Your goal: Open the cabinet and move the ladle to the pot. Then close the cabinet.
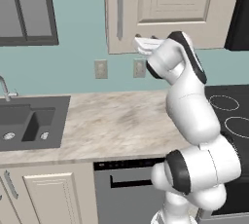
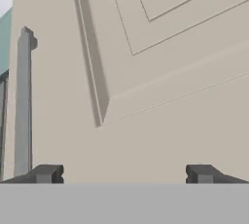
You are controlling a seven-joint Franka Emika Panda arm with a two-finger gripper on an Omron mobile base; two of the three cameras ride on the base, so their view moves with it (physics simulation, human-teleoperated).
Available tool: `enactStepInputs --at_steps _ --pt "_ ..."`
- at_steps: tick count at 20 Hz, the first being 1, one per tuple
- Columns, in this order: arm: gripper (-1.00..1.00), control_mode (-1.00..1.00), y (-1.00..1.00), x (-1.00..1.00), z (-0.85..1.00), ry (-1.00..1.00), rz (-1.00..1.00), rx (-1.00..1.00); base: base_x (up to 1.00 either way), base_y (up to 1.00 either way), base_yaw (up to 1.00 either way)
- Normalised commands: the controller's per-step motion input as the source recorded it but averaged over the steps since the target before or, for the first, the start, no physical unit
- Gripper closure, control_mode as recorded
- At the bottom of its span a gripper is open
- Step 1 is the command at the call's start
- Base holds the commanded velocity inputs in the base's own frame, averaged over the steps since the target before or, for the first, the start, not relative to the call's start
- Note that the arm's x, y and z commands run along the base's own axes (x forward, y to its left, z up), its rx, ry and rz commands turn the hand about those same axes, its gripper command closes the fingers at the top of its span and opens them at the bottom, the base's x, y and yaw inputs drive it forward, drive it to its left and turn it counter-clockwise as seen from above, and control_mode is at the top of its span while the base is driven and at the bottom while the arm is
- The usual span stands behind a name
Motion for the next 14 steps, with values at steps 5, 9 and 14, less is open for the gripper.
enactStepInputs --at_steps 5,9,14 --pt "-1.00 -1.00 0.34 0.60 0.00 0.10 -0.27 -0.04 0.00 0.00 0.00" --pt "-1.00 -1.00 0.26 0.66 0.00 0.11 -0.27 -0.03 0.00 0.00 0.00" --pt "-1.00 -1.00 0.17 0.71 0.01 0.12 -0.27 -0.03 0.00 0.00 0.00"
